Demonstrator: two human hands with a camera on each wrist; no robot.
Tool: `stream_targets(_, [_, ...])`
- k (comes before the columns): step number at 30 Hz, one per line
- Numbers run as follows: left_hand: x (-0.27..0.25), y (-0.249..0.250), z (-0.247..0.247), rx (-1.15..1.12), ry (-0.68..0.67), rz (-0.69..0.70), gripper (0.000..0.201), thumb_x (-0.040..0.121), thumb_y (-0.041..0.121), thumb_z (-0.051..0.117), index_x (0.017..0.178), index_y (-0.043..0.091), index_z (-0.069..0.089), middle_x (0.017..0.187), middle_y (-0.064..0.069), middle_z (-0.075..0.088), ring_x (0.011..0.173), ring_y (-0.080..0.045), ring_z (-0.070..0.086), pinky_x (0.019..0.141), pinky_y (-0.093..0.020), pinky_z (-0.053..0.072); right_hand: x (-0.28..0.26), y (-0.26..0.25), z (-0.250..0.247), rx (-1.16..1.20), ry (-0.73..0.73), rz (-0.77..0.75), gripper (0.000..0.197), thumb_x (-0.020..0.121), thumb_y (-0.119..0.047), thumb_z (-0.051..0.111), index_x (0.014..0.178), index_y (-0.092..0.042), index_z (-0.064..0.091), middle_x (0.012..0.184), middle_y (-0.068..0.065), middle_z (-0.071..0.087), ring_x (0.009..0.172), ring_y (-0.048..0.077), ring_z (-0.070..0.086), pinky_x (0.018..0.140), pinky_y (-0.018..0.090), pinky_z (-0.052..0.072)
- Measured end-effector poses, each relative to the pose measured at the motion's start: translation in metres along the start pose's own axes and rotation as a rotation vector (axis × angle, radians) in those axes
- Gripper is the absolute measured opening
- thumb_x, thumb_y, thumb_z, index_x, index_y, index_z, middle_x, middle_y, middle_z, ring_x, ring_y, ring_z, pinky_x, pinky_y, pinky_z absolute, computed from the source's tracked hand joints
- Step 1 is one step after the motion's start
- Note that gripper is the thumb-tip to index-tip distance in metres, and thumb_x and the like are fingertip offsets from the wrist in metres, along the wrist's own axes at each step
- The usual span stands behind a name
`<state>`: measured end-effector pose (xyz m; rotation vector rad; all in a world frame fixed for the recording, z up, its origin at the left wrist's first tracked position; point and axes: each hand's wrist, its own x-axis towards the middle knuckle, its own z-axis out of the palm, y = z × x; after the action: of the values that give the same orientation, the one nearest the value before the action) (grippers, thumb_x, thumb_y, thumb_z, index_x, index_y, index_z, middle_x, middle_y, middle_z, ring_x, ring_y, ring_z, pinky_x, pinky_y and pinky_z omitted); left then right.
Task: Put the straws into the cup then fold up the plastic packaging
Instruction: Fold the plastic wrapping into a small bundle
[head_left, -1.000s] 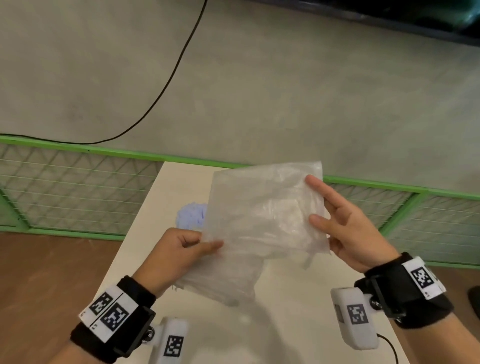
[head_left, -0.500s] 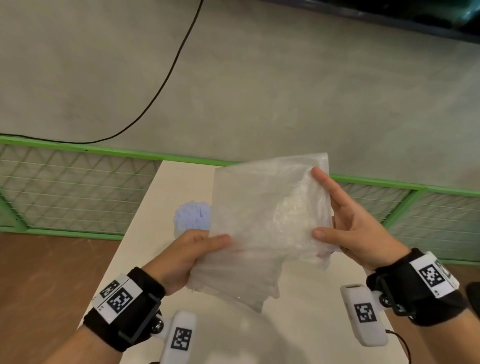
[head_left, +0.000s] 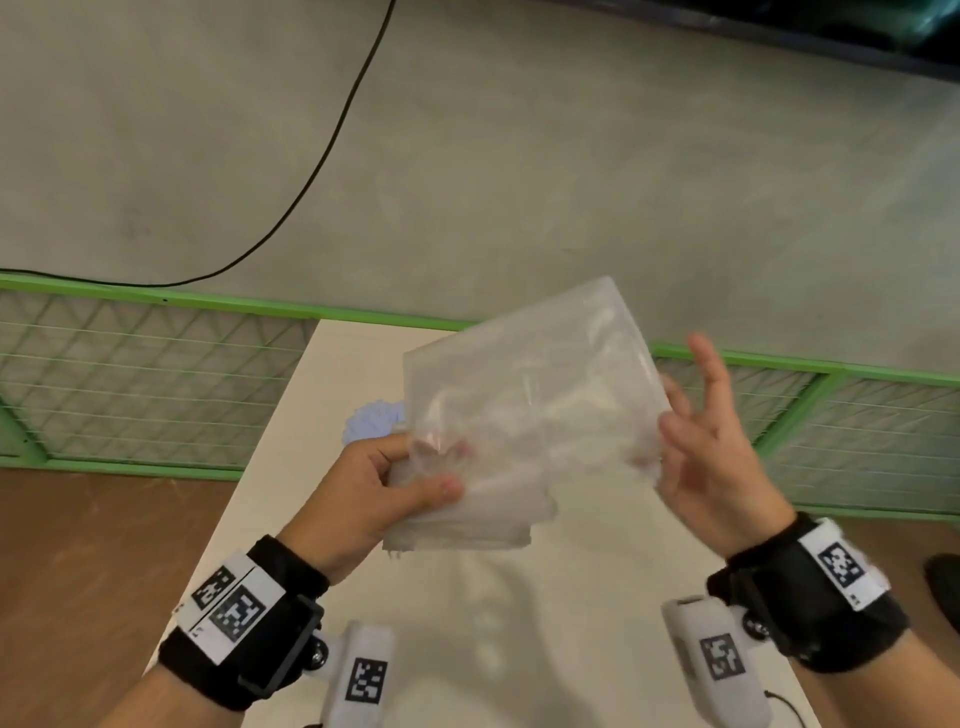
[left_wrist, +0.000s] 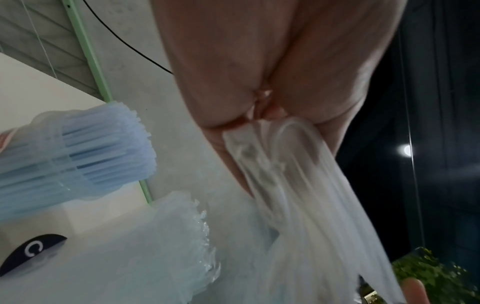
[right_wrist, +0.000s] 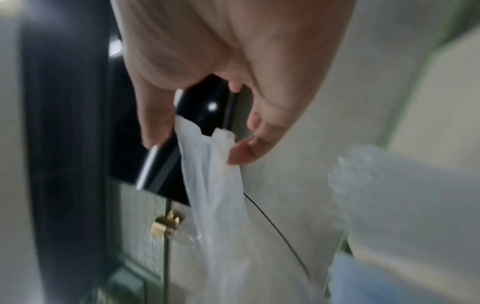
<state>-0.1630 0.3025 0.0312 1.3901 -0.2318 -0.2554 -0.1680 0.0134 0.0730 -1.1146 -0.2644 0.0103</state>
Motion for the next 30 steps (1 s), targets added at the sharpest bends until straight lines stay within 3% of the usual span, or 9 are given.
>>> stream_targets(3, [0.003, -0.006, 0.009, -0.038, 0.125, 0.057, 0.027, 0.07, 0.011, 0.076, 0.095, 0.001, 0.071, 0.108, -0.002, 0.075, 0.102, -0.021, 0.07, 0.086, -0.04, 0.056, -0.005, 0.038, 0.008, 0.34, 0.061, 0.195, 0.092, 0.046, -0.039, 0.098, 0.123, -0.018, 0.054, 0.11, 0.009, 0.063, 0.094, 0.025, 0.065, 0.084, 0.034, 0.054])
stream_targets(6, [0.004, -0.011, 0.018, 0.0, 0.185, 0.131, 0.023, 0.073, 0.012, 0.075, 0.096, 0.013, 0.076, 0.104, -0.002, 0.075, 0.095, -0.019, 0.071, 0.079, -0.032, 0.06, -0.008, 0.064, 0.024, 0.252, 0.051, 0.323, 0.082, 0.056, -0.053, 0.091, 0.118, -0.011, 0.057, 0.121, 0.01, 0.06, 0.109, 0.022, 0.059, 0.095, 0.033, 0.041])
stream_targets(8, [0.004, -0.015, 0.022, 0.08, 0.21, 0.174, 0.019, 0.077, 0.008, 0.075, 0.094, 0.018, 0.077, 0.101, 0.002, 0.075, 0.09, -0.013, 0.071, 0.071, -0.023, 0.056, -0.004, 0.068, 0.04, 0.083, 0.089, 0.267, 0.067, 0.077, -0.049, 0.077, 0.123, -0.003, 0.058, 0.124, 0.009, 0.065, 0.115, 0.02, 0.061, 0.096, 0.028, 0.047])
stream_targets(10, [0.003, -0.019, 0.023, 0.166, 0.218, 0.205, 0.022, 0.079, 0.008, 0.075, 0.092, 0.024, 0.077, 0.101, 0.008, 0.074, 0.094, -0.008, 0.07, 0.078, -0.02, 0.053, 0.001, 0.064, 0.051, 0.003, 0.148, 0.182, 0.032, 0.089, -0.03, 0.063, 0.105, -0.001, 0.063, 0.106, 0.008, 0.074, 0.1, 0.017, 0.07, 0.078, 0.021, 0.054])
stream_targets(13, [-0.005, -0.019, 0.014, 0.222, 0.163, 0.179, 0.015, 0.084, 0.037, 0.073, 0.094, 0.027, 0.077, 0.101, 0.009, 0.073, 0.095, -0.008, 0.068, 0.08, -0.022, 0.051, 0.01, 0.056, 0.048, -0.047, 0.141, 0.071, 0.026, 0.099, -0.012, 0.047, 0.115, -0.001, 0.063, 0.113, 0.01, 0.072, 0.106, 0.02, 0.068, 0.079, 0.02, 0.054])
stream_targets(15, [-0.009, -0.021, 0.001, 0.109, 0.142, 0.056, 0.043, 0.087, 0.056, 0.053, 0.101, 0.023, 0.076, 0.112, 0.005, 0.072, 0.105, -0.015, 0.066, 0.083, -0.032, 0.05, 0.014, 0.043, 0.041, -0.054, 0.13, 0.048, 0.035, 0.098, -0.013, 0.044, 0.128, 0.0, 0.057, 0.124, 0.016, 0.066, 0.115, 0.026, 0.063, 0.089, 0.026, 0.053])
stream_targets(20, [-0.007, -0.017, -0.031, -0.168, 0.092, -0.151, 0.085, 0.059, 0.081, 0.065, 0.111, 0.015, 0.073, 0.124, -0.01, 0.067, 0.11, -0.022, 0.066, 0.084, -0.035, 0.054, 0.012, 0.009, 0.021, -0.12, -0.155, 0.261, 0.033, 0.082, -0.029, 0.07, 0.109, -0.01, 0.074, 0.116, 0.019, 0.069, 0.095, 0.028, 0.072, 0.085, 0.043, 0.058])
stream_targets(26, [-0.004, 0.011, -0.027, -0.215, -0.214, -0.216, 0.075, 0.033, 0.057, 0.092, 0.09, 0.011, 0.078, 0.083, -0.004, 0.076, 0.07, -0.013, 0.072, 0.054, -0.019, 0.053, 0.015, 0.011, 0.018, -0.383, -0.292, 0.451, 0.024, 0.087, -0.032, 0.072, 0.097, -0.011, 0.076, 0.092, 0.018, 0.074, 0.078, 0.025, 0.074, 0.07, 0.037, 0.061])
stream_targets(30, [0.0, 0.016, -0.035, -0.003, -0.151, -0.176, 0.048, 0.062, 0.036, 0.087, 0.096, 0.004, 0.077, 0.099, -0.015, 0.075, 0.084, -0.021, 0.073, 0.07, -0.024, 0.057, 0.019, 0.002, 0.016, -0.544, -0.271, 0.45, 0.023, 0.089, -0.022, 0.054, 0.093, -0.021, 0.077, 0.091, 0.016, 0.075, 0.077, 0.031, 0.073, 0.064, 0.035, 0.061])
